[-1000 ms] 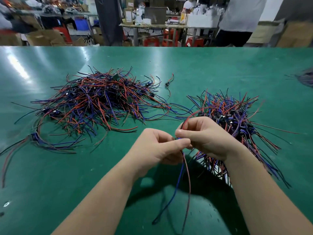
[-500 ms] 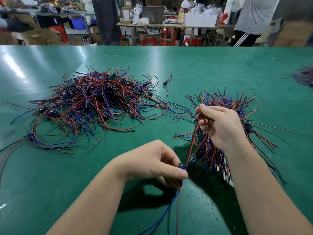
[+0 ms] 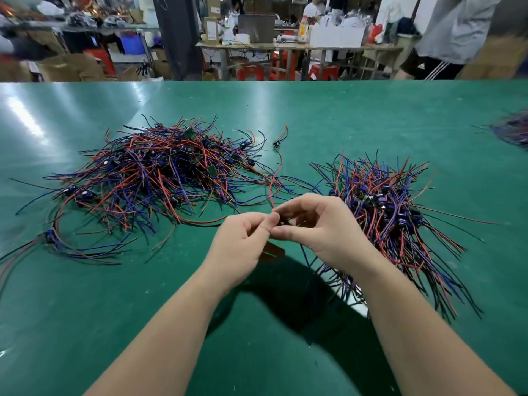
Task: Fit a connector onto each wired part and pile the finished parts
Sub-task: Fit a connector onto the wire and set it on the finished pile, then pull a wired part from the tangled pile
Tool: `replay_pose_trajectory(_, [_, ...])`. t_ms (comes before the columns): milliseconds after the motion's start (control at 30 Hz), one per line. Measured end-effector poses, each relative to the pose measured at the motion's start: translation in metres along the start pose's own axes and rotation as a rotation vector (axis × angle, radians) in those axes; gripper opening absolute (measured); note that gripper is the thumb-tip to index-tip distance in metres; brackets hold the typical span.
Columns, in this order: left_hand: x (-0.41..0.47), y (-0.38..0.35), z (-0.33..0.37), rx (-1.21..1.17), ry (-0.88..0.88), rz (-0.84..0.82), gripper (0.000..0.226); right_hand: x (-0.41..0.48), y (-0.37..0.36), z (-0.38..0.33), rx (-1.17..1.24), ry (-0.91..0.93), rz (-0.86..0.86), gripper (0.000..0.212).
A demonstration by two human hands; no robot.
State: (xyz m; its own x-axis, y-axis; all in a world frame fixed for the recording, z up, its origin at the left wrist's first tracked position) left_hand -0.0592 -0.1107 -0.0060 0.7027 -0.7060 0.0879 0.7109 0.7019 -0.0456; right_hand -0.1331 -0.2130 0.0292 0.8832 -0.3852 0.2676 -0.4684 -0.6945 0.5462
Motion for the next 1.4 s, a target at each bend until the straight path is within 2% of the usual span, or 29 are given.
replay_pose_trajectory(67, [0.002,0.005,0.004,0.056,-0.077,0.034,0.026,0.0,0.013,-0.001,0.04,0.009,0.141,0.023])
replay_pose_trajectory(167, [0.003,0.032,0.022,0.593,-0.308,0.244,0.023,-0.006,0.058,0.007,-0.069,-0.009,0.523,0.024])
replay_pose_trajectory(200, [0.005,0.041,0.02,0.74,-0.284,0.293,0.03,-0.011,0.075,0.01,-0.154,-0.027,0.648,0.023])
replay_pose_trajectory(267, [0.009,0.059,0.006,0.962,-0.078,0.327,0.043,-0.018,0.104,0.017,-0.371,-0.102,0.801,0.021])
replay_pose_trajectory(333, [0.012,0.07,-0.011,1.14,0.119,0.288,0.041,-0.017,0.119,0.032,-0.571,-0.242,0.761,0.021])
replay_pose_trajectory(367, [0.013,0.072,-0.014,1.166,0.145,0.283,0.035,-0.015,0.121,0.041,-0.639,-0.312,0.695,0.022])
replay_pose_trajectory(467, [0.013,0.077,-0.005,1.177,0.097,0.364,0.015,-0.011,0.113,0.053,-0.711,-0.418,0.53,0.029])
replay_pose_trajectory(533, [0.013,0.076,-0.004,1.223,0.113,0.368,0.014,-0.012,0.11,0.044,-0.731,-0.396,0.561,0.029])
replay_pose_trajectory(600, [0.012,0.07,-0.002,1.153,0.063,0.383,0.013,-0.015,0.109,0.022,-0.697,-0.232,0.696,0.023])
replay_pose_trajectory(667, [0.007,0.06,0.015,0.925,-0.143,0.423,0.01,-0.02,0.101,0.001,-0.607,-0.039,0.769,0.017])
replay_pose_trajectory(700, [0.003,0.052,0.026,0.784,-0.292,0.416,0.009,-0.018,0.092,-0.004,-0.549,0.017,0.726,0.017])
replay_pose_trajectory(733, [-0.003,0.043,0.038,0.65,-0.437,0.38,0.008,-0.014,0.079,-0.007,-0.505,0.045,0.628,0.018])
replay_pose_trajectory(800, [-0.018,0.022,0.054,0.439,-0.635,0.253,0.007,-0.003,0.042,-0.006,-0.499,0.079,0.308,0.02])
replay_pose_trajectory(900, [-0.031,-0.001,0.059,0.248,-0.724,0.107,0.011,0.0,-0.013,0.008,-0.631,0.089,-0.203,0.017])
replay_pose_trajectory(967, [-0.038,-0.012,0.059,0.192,-0.741,0.049,0.008,-0.004,-0.029,0.01,-0.601,0.118,-0.339,0.021])
replay_pose_trajectory(1100, [-0.057,-0.042,0.062,0.235,-0.878,-0.139,0.018,-0.002,-0.029,0.003,-0.412,0.118,-0.203,0.035])
replay_pose_trajectory(1233, [-0.072,-0.075,0.064,0.314,-0.96,-0.312,0.02,0.002,-0.02,0.007,-0.066,0.02,-0.028,0.013])
replay_pose_trajectory(1333, [-0.073,-0.071,0.067,0.311,-0.985,-0.261,0.008,0.0,-0.005,0.003,0.127,0.021,0.116,0.008])
replay_pose_trajectory(1400, [-0.067,-0.055,0.069,0.269,-0.962,-0.124,0.013,-0.001,0.005,0.0,0.204,0.05,0.196,0.004])
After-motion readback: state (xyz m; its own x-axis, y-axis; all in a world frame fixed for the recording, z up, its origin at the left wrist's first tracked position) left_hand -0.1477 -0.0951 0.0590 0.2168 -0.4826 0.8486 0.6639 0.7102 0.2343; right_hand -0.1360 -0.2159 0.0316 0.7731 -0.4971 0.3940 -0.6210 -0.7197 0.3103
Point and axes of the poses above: each hand's wrist, its own x-axis towards the middle knuckle, its own y-axis out of the back of the hand, z = x × y, the point moved 8 cm from there along x, towards the middle knuckle, and after that the axes turned 13 degrees about -x, right-handed, at the moved point
